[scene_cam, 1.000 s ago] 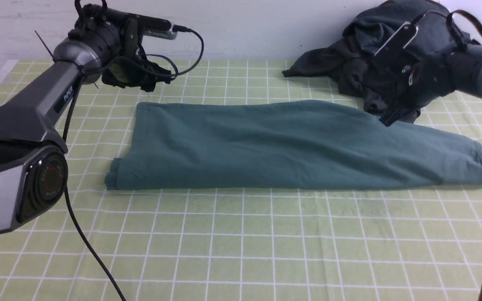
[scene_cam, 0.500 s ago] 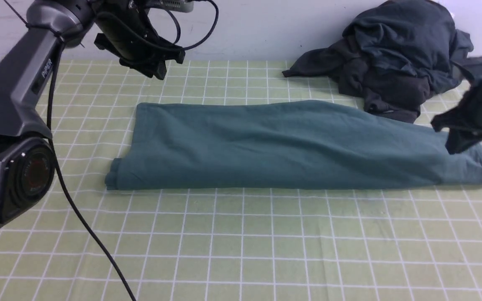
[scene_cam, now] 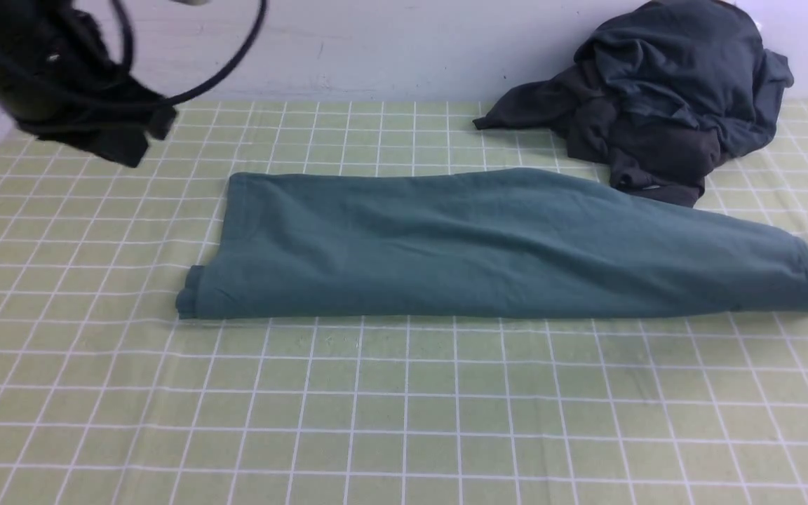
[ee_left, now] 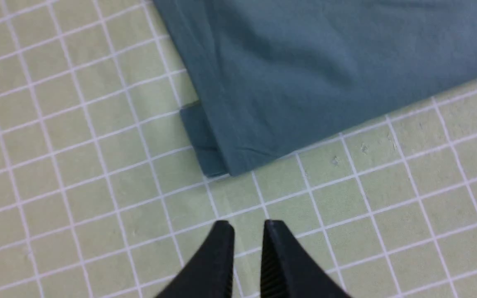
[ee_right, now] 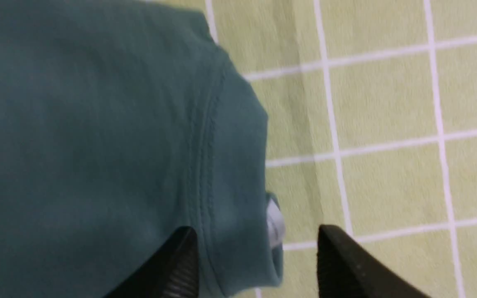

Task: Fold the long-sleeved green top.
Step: Use the right arm to clamp the right edge of the fabric

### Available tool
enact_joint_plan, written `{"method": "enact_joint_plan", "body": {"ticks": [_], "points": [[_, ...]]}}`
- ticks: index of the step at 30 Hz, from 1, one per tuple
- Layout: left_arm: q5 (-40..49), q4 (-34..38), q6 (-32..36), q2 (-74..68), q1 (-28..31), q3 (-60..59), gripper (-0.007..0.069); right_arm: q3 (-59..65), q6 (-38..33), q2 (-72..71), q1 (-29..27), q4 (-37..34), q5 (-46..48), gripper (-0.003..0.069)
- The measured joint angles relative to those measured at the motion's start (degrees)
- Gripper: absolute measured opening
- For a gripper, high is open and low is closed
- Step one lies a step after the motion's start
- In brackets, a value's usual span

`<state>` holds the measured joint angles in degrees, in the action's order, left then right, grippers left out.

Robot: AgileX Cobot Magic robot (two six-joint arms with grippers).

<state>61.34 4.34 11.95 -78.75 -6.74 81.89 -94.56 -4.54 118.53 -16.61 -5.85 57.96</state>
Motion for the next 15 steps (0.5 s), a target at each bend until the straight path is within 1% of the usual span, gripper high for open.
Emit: {"method": "enact_joint_plan", "body": {"ticks": [1, 3, 4, 5, 8, 10, 11, 15], "points": [[-3.0, -0.1, -0.9, 5.5, 0.1, -5.5, 0.009, 0.0, 0.9, 0.5, 0.0, -0.7, -0.9, 0.042], [-7.7, 0.0, -2.1, 11.8, 0.2, -11.7, 0.009, 0.0, 2.3, 1.6, 0.0, -1.2, -1.4, 0.0448], [-8.2, 0.0, -2.2, 12.7, 0.2, -12.6, 0.009, 0.0, 2.7, 2.0, 0.0, -1.3, -1.4, 0.0449], [-12.1, 0.1, -2.9, 20.0, 0.2, -19.9, 0.009, 0.0, 3.8, 3.8, 0.1, -1.6, -1.2, 0.0455], [-13.4, -0.5, -3.1, 28.6, 0.2, -27.7, 0.009, 0.1, 3.7, 6.8, 0.6, -1.8, -0.1, 0.0428], [-12.5, -1.1, -3.5, 33.0, 0.2, -31.4, 0.009, 0.0, 3.1, 7.0, 1.2, -2.3, -0.5, 0.0376], [-12.2, -1.3, -3.6, 33.7, 0.2, -31.9, 0.009, 0.0, 3.0, 7.0, 1.3, -2.3, -0.5, 0.0363], [-7.3, -3.3, -4.3, 38.7, 0.2, -35.3, 0.009, -0.8, -0.1, 6.5, 2.5, -2.1, 0.3, 0.0143]]}}
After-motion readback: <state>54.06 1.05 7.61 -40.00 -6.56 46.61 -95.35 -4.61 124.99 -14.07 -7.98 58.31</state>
